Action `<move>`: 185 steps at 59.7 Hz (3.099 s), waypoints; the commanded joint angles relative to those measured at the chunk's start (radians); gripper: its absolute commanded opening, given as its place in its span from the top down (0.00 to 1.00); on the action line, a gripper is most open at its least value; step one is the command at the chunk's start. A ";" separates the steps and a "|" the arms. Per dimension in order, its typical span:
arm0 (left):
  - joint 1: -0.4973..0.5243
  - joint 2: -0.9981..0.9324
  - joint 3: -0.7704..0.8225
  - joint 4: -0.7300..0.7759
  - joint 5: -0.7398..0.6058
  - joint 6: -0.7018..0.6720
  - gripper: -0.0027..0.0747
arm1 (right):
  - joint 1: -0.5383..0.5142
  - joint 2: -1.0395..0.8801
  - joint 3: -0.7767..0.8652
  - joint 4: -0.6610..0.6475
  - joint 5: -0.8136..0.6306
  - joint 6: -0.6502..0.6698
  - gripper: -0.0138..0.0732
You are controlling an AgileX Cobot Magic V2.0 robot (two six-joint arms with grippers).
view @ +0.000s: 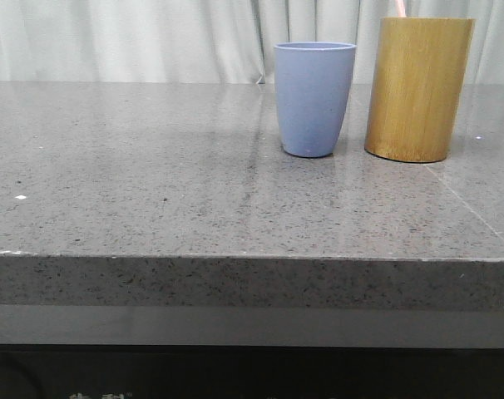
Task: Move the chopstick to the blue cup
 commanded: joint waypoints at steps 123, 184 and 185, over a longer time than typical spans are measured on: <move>0.442 -1.686 1.775 -0.029 -0.901 -0.090 0.99 | 0.165 1.108 -0.878 -0.049 -0.223 -0.081 0.10; 0.442 -1.686 1.775 -0.029 -0.901 -0.090 0.99 | 0.162 1.063 -0.940 -0.062 -0.281 -0.081 0.90; 0.442 -1.686 1.775 -0.029 -0.901 -0.090 0.99 | 0.165 1.053 -0.943 -0.062 -0.287 -0.081 0.90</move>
